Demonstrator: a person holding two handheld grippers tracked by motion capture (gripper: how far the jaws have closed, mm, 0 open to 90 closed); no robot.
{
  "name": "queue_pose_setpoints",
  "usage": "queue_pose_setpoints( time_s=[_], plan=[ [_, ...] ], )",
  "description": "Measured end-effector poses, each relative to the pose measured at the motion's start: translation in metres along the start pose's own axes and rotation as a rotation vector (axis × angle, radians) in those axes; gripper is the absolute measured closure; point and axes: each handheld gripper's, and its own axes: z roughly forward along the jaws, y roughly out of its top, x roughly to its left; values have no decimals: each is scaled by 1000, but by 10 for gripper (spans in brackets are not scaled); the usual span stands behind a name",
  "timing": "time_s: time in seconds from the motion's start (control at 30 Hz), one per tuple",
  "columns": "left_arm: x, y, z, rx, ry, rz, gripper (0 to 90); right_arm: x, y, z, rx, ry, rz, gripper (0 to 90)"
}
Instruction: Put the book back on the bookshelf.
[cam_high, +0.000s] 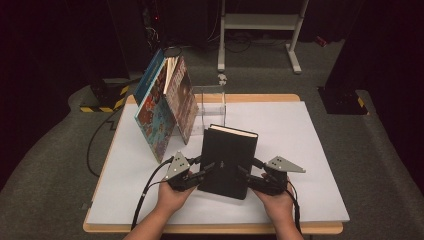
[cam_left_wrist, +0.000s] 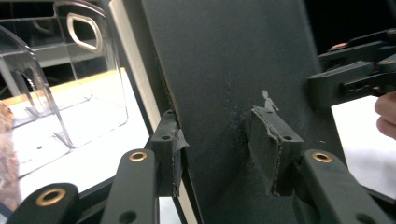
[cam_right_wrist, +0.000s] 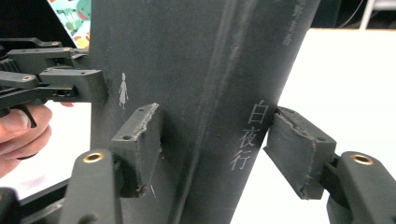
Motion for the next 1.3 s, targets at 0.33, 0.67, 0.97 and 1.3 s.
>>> queue_pose_setpoints(
  time_s=[0.33, 0.67, 0.97, 1.3],
  plan=[
    [-5, -3, -4, -4, -7, 3, 547, 3, -11, -10, -53, 1, -37, 381],
    [-8, -20, -13, 47, 24, -33, 479, 6, -17, -17, -54, -6, -49, 395],
    [-22, -32, 2, 100, 23, 7, 553, 6, -19, -20, -43, 8, -40, 386],
    [-9, -35, -3, 103, 64, -59, 495, 9, -19, -21, -52, 3, -93, 390]
  ],
)
